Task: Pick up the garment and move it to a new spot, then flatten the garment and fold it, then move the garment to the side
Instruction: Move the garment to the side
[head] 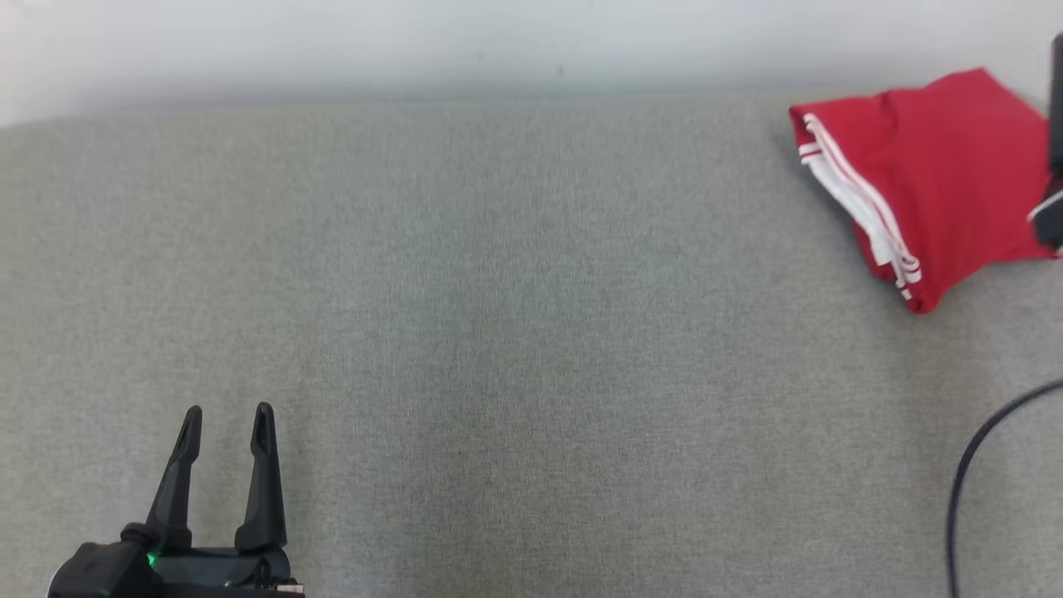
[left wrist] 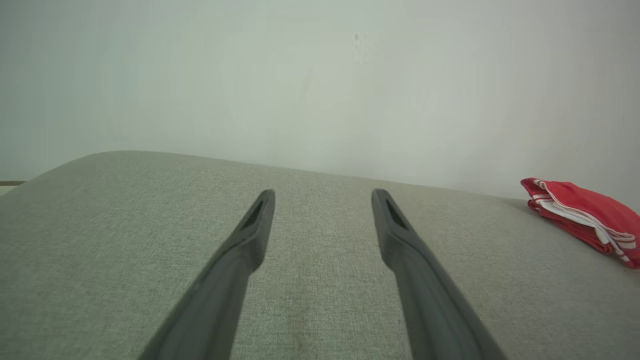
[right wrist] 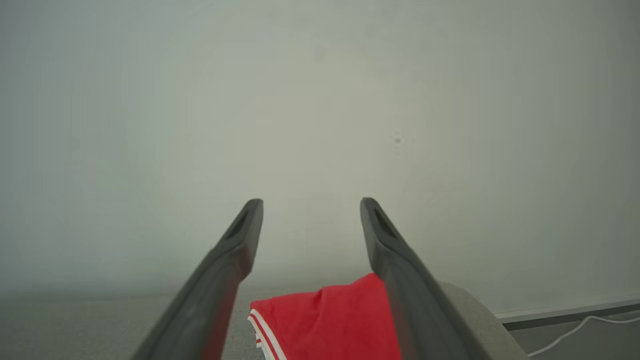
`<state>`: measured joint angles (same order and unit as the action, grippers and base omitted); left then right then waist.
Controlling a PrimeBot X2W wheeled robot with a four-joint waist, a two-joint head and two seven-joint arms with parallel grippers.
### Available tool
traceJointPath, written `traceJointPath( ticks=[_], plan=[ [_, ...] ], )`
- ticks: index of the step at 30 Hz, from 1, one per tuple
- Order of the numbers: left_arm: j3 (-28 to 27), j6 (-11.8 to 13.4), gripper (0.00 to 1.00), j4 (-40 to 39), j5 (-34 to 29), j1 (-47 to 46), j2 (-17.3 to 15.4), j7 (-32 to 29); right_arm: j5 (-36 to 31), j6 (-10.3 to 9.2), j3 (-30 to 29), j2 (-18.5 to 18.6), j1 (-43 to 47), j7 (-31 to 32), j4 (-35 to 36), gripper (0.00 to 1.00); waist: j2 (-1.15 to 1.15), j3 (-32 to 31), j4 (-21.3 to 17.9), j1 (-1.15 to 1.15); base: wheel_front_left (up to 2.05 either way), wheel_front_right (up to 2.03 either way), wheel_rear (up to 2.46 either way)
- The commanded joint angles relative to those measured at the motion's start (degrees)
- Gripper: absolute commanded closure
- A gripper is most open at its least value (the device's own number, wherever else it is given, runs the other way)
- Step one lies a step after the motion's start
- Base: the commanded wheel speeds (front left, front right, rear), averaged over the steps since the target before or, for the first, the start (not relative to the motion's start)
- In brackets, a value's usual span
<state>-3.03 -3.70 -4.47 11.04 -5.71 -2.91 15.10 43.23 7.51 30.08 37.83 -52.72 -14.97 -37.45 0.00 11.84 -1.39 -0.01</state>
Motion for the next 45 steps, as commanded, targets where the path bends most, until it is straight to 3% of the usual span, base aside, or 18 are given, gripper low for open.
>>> traceJointPath(
  ticks=[1,10,20,31,45],
  plan=[
    [0.06,0.21,0.00,0.02,0.24,0.87,-0.02,0.06,-0.83,-0.05,-1.44,-1.20,2.72,-0.23,1.27,0.00,0.00,-2.05,-0.03,0.01,0.00,0.00,0.00],
    [0.81,0.69,0.00,1.30,0.88,2.78,-0.02,0.05,-9.46,-0.05,-12.56,-9.69,18.64,-0.25,11.93,0.00,0.00,-6.56,1.19,0.01,0.00,0.00,0.00],
    [1.86,0.93,0.00,3.37,-1.07,3.64,-0.02,0.05,-17.46,-0.05,-16.11,-18.58,32.79,-0.26,19.94,0.00,0.00,-8.47,2.26,0.01,0.00,0.00,0.00],
    [1.52,0.88,0.00,4.22,-0.69,4.44,-0.04,0.06,-32.83,-0.05,-19.38,-27.23,44.95,-0.26,30.39,0.00,0.00,-10.32,2.14,0.01,0.00,0.00,0.00],
    [1.66,1.82,0.00,4.36,-1.55,6.03,-0.02,0.06,-39.54,-0.05,-20.91,-31.17,51.19,-0.27,33.38,0.00,0.00,-11.88,-0.06,0.01,0.00,0.00,0.00]
  ],
)
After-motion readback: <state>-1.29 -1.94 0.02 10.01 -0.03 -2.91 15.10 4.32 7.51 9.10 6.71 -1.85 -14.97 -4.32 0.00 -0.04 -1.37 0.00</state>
